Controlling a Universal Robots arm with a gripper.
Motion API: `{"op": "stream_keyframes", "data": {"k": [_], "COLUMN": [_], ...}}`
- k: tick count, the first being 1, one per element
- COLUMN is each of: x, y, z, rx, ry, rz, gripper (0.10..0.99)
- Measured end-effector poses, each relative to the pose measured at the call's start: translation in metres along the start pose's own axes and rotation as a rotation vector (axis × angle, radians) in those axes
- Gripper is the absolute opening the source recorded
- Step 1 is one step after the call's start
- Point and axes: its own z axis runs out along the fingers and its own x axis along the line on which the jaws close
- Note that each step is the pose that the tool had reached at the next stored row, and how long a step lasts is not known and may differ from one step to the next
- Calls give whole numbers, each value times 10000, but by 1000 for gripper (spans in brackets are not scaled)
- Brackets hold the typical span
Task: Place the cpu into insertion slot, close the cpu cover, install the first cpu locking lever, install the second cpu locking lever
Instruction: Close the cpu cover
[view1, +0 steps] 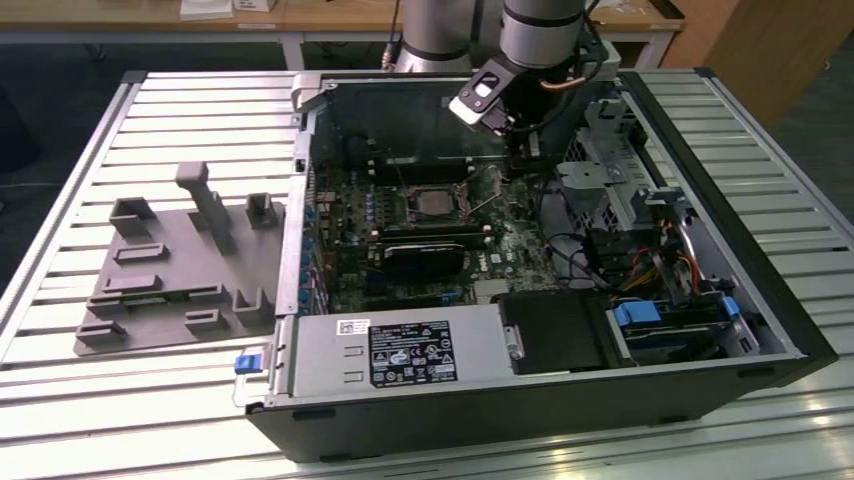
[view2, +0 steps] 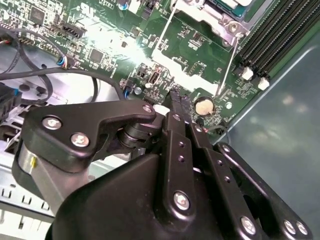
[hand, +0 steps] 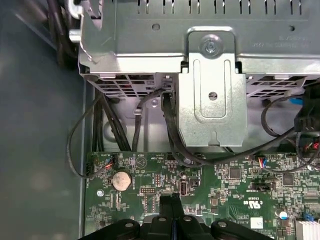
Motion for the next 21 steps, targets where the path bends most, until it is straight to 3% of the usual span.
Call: {"op": "stream_keyframes", "data": {"k": [6, 13, 15, 16, 21], "x": [-1, -1, -1, -1, -1], "y": [3, 3, 5, 7, 24], "z": [88, 89, 91, 92, 98], "rx": [70, 87, 262, 403, 1300], "ry": [-3, -34, -36, -40, -63], "rz": [1, -2, 1, 4, 15], "gripper": [106, 106, 106, 106, 106]}}
